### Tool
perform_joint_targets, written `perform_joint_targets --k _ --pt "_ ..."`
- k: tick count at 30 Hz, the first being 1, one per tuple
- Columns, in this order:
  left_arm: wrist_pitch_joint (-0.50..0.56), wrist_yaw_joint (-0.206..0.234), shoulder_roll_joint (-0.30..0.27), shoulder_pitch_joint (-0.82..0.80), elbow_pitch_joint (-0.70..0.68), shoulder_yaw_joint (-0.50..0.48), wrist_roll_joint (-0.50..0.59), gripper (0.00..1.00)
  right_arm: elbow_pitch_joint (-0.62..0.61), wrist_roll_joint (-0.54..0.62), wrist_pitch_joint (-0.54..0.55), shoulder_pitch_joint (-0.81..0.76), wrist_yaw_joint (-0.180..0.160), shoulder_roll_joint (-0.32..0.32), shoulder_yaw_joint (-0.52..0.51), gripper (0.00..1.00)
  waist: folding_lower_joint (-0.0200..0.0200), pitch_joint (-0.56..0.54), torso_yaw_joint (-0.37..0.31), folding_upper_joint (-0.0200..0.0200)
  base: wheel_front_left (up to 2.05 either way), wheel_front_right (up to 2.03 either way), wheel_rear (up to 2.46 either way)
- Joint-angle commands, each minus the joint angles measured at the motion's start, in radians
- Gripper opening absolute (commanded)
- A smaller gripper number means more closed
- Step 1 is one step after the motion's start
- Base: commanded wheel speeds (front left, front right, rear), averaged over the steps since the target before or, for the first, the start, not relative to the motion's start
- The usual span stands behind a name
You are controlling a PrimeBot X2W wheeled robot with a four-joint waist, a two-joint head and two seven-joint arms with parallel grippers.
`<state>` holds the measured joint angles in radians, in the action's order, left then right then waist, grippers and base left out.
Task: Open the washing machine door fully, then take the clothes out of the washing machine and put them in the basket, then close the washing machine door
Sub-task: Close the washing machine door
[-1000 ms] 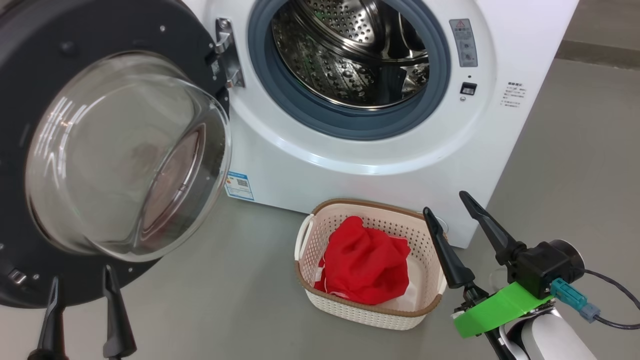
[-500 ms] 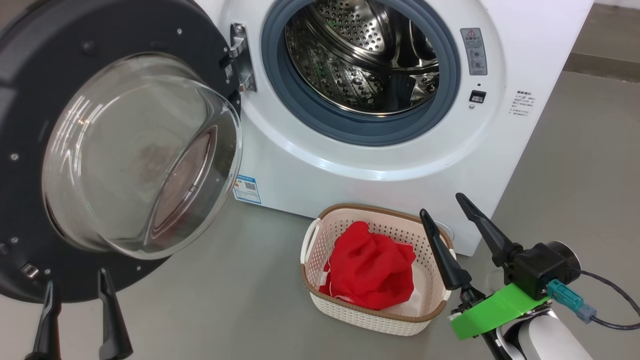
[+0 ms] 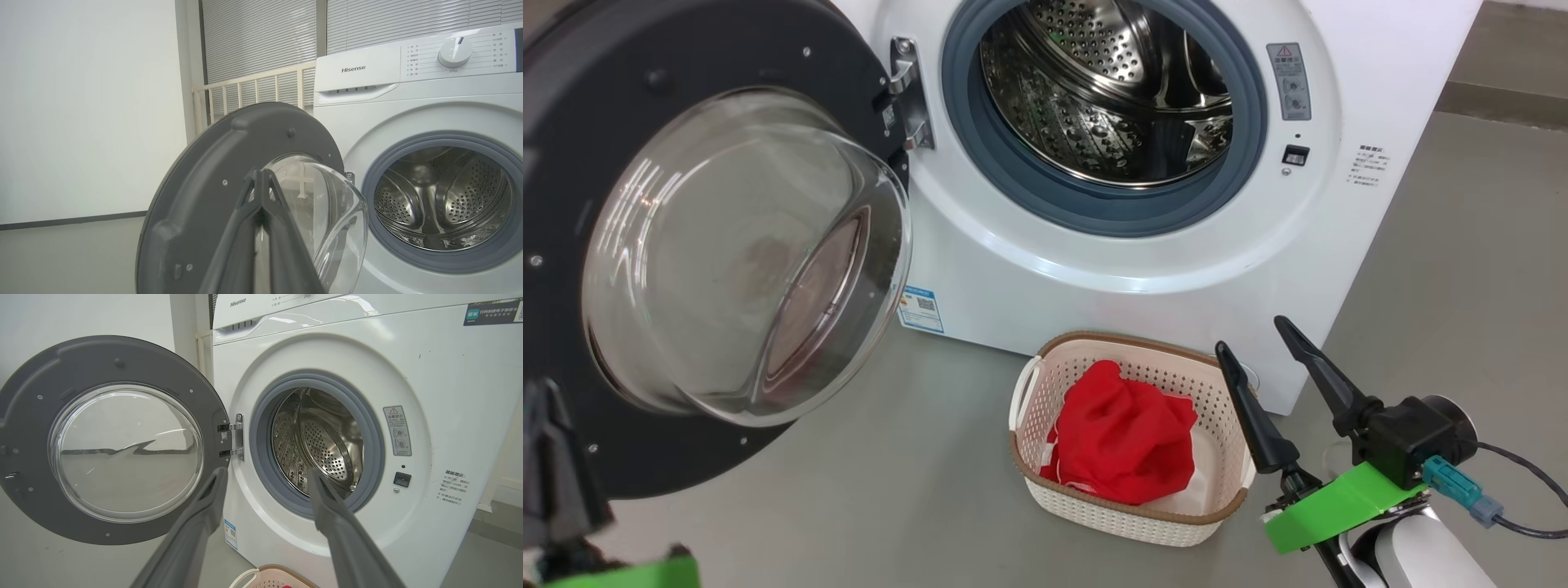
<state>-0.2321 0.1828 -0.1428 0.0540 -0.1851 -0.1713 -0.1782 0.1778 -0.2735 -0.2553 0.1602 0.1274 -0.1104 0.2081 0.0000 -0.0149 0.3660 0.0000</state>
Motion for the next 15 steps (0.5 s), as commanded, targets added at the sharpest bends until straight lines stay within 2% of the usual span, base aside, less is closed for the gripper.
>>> perform_joint_targets --k 1,6,11,15 --pt "-0.008 0.01 -0.046 -0.089 -0.032 -0.058 0.013 0.0 -0.023 -0.002 -0.006 0.009 0.003 -0.005 0.016 1.0 0.0 -0.001 -0.003 0.0 0.0 0.0 0.0" --pt "-0.016 0.013 -0.087 -0.205 0.002 -0.117 -0.029 0.0 -0.02 0.001 -0.006 0.008 0.003 -0.007 0.014 1.0 0.0 -0.001 -0.004 0.0 0.0 0.0 0.0" --pt "-0.022 -0.01 -0.13 -0.36 0.13 -0.185 -0.122 0.0 -0.012 0.005 -0.006 0.012 0.003 -0.007 0.02 1.0 0.0 -0.002 -0.012 0.0 0.0 0.0 0.0" --pt "0.02 -0.018 -0.148 -0.48 0.259 -0.217 -0.206 0.0 -0.005 0.015 -0.006 0.016 0.003 -0.014 0.021 1.0 0.0 -0.001 -0.015 0.0 0.0 0.0 0.0"
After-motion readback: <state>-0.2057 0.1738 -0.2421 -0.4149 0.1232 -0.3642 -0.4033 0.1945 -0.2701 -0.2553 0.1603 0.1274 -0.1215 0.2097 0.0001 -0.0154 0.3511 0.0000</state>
